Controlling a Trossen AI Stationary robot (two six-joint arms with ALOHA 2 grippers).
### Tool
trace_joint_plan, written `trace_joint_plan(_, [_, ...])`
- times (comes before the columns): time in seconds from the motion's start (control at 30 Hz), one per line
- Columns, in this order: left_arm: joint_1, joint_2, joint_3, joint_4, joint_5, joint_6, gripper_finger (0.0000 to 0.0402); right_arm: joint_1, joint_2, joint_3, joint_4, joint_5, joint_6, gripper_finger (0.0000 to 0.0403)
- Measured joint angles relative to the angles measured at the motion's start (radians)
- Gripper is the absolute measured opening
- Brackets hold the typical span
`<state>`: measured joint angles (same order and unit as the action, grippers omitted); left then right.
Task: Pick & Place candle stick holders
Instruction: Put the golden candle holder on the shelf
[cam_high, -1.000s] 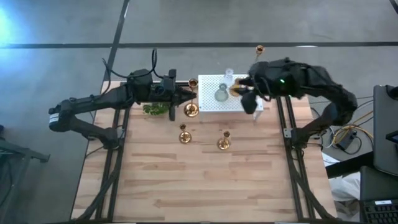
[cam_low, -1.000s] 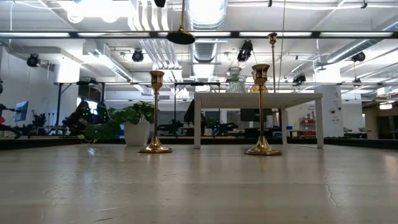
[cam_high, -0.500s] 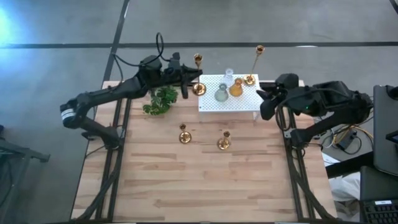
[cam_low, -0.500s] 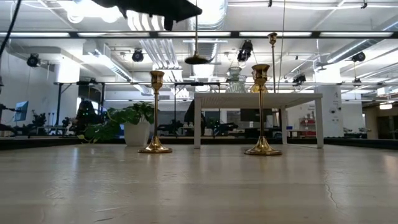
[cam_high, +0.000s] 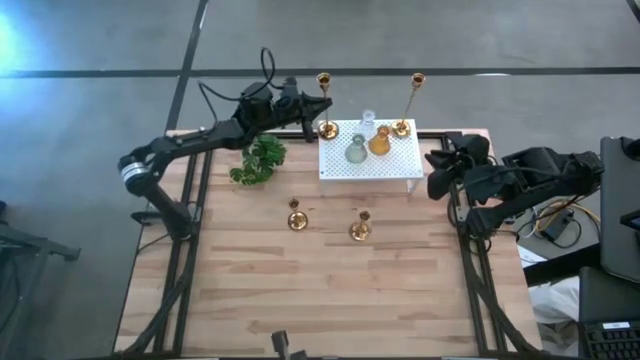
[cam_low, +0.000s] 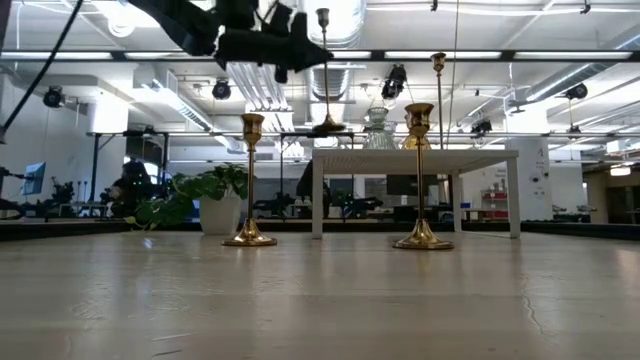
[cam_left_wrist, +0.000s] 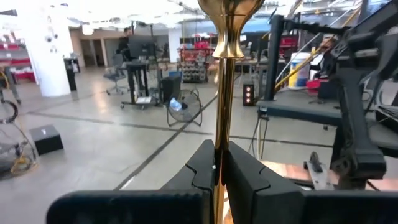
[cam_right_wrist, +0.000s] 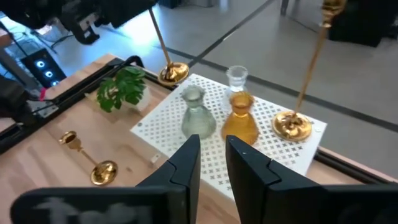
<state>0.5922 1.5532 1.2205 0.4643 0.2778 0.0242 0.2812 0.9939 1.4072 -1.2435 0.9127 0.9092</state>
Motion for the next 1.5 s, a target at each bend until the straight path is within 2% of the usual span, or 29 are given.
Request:
trace_joint_plan(0.17, [0.013, 0.059, 0.0, 0.012, 0.002, 0.001, 0.002, 0.001, -0.044, -0.054, 0.003, 0.03, 0.0, 0.0062])
trace_joint_plan(0.4, [0.026, 0.121, 0.003, 0.128, 0.002, 0.004, 0.002, 0.003, -0.092, -0.097, 0.008, 0.034, 0.0, 0.006])
trace_joint_plan(0.6, [0.028, 0.193, 0.088, 0.118, 0.003, 0.028, 0.002, 0.003, -0.11, -0.103, 0.016, 0.049, -0.023, 0.0062])
trace_joint_plan(0.9, [0.034, 0.234, 0.235, -0.125, -0.024, 0.114, 0.002, 0.003, -0.123, -0.103, 0.021, 0.052, -0.034, 0.0052])
trace_joint_plan(1.17, [0.043, 0.222, 0.219, -0.142, -0.023, 0.06, 0.002, 0.003, -0.132, -0.103, 0.022, 0.056, -0.053, 0.0052])
trace_joint_plan(1.5, [0.07, 0.215, 0.116, 0.003, -0.009, -0.03, 0.002, 0.003, -0.137, -0.103, 0.023, 0.056, -0.054, 0.0052])
